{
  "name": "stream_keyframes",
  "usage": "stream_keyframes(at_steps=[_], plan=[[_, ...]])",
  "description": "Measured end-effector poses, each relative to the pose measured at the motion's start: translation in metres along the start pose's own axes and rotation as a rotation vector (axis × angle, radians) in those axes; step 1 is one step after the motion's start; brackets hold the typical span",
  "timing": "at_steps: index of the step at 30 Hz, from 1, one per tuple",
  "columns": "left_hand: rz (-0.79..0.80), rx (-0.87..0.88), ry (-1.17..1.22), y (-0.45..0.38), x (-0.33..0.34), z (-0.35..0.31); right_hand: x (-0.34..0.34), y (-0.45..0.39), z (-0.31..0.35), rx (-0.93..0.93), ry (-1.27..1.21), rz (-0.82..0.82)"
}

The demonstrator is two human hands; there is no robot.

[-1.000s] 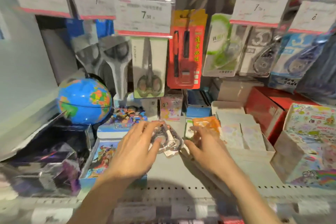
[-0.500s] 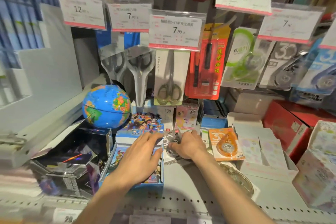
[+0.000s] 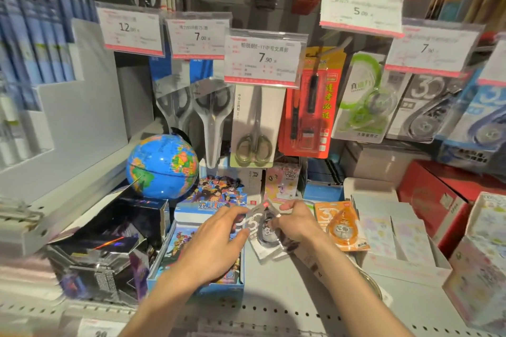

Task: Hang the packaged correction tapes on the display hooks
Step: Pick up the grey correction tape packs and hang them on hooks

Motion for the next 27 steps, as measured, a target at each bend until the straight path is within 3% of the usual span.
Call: stream_keyframes(at_steps=[12,16,27], plan=[[-0.027,-0.253,0.426,-0.014,0.019,-0.013,-0.053,0.042,-0.012,-0.113,-0.618,-0.025],[0.016,-0.332,0.641,-0.017,0.033,-0.011,-0.05,0.049,-0.006,-0.173,-0.636,-0.006],[0.019,-0.289,0.737,-0.012,0.052,-0.033,-0.076,0.063,-0.021,-0.237,-0.607,-0.01]])
Point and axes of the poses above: each hand's wrist, its own y-axis away from the middle knuckle, its own x-axis out of the palm, z = x × y, the point moved 10 cm from there along -y, towards the middle knuckle, and after that the axes turned 7 degrees about -z, right-handed, at the moved point
